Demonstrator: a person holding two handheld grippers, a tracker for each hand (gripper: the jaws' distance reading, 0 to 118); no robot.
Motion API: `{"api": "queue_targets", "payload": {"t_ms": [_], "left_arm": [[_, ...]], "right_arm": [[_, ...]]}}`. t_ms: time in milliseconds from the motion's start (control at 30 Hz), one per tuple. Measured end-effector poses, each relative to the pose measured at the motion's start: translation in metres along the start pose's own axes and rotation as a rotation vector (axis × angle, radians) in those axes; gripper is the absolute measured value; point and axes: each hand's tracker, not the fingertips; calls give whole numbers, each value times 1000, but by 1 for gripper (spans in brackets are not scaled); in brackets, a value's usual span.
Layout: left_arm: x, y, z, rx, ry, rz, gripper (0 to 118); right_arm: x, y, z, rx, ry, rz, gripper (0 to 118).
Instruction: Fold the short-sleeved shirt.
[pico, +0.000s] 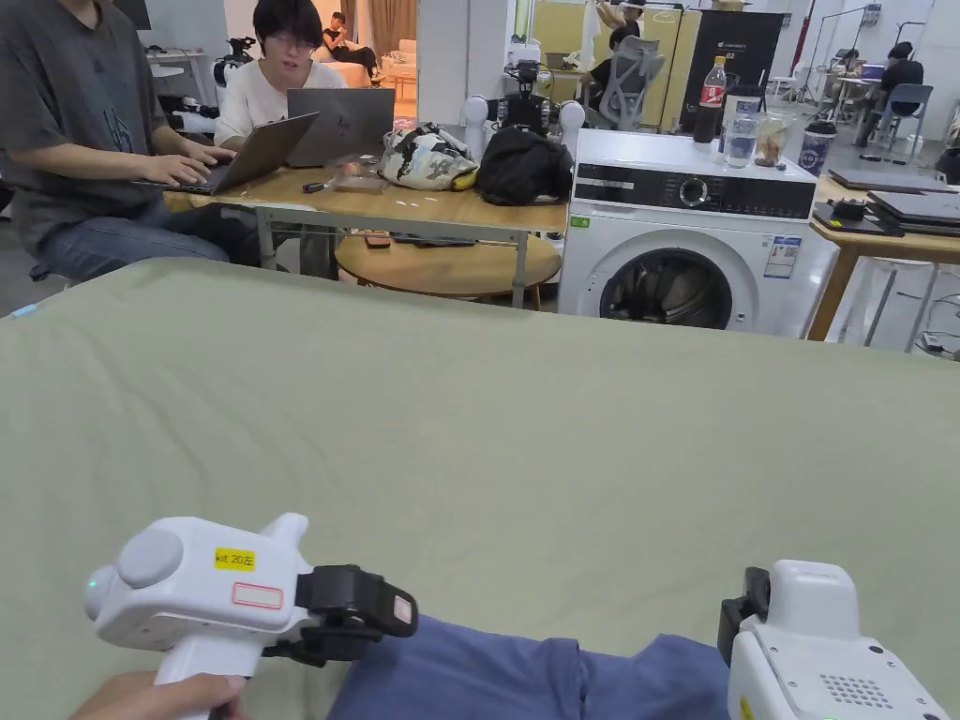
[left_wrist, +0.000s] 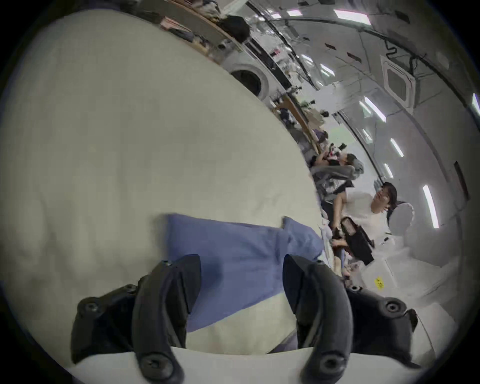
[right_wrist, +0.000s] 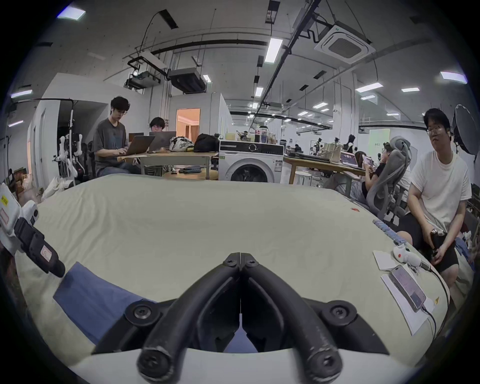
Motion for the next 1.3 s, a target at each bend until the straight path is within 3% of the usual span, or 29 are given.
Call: {"api": "queue_targets", "payload": {"t_ms": [167,233,300,333,367,433,533,733,1000,1133,1300], "left_arm": [[-50,-4,-20,-58,-17,73,65],[-72,-8,-45,-129,-91,132,65],[-83,-15,-50,-60,-246,125,65],[-84,-16,-52,-49,-246,129,63],[-83,-20,-54,-46,-259,142,53],[-93,-22,-58,-22,-280,187,21],[-80,-32,-57,-18,-251,206,15],[-72,-35,-32,34,-298,199,13],[-40,-27,66,130,-239,128,13],[-25,-23,107,161,-80,76,13],[9,-10,109,116,68,9,13]], "right_arm": [[-4,-2,-1,-9,9,-15,0],[-5,-2,-2,-10,17,-32,0],[-6,-2,-2,-12,18,-38,0],[-6,-2,-1,-12,20,-42,0],[-6,-1,1,-7,22,-47,0],[-5,-1,3,6,18,-47,0],[-4,-1,6,29,19,-37,0],[-1,0,13,90,13,-24,0],[-11,10,19,183,20,-24,0],[-21,14,17,186,52,-19,0],[-27,13,13,164,72,-8,0]]}}
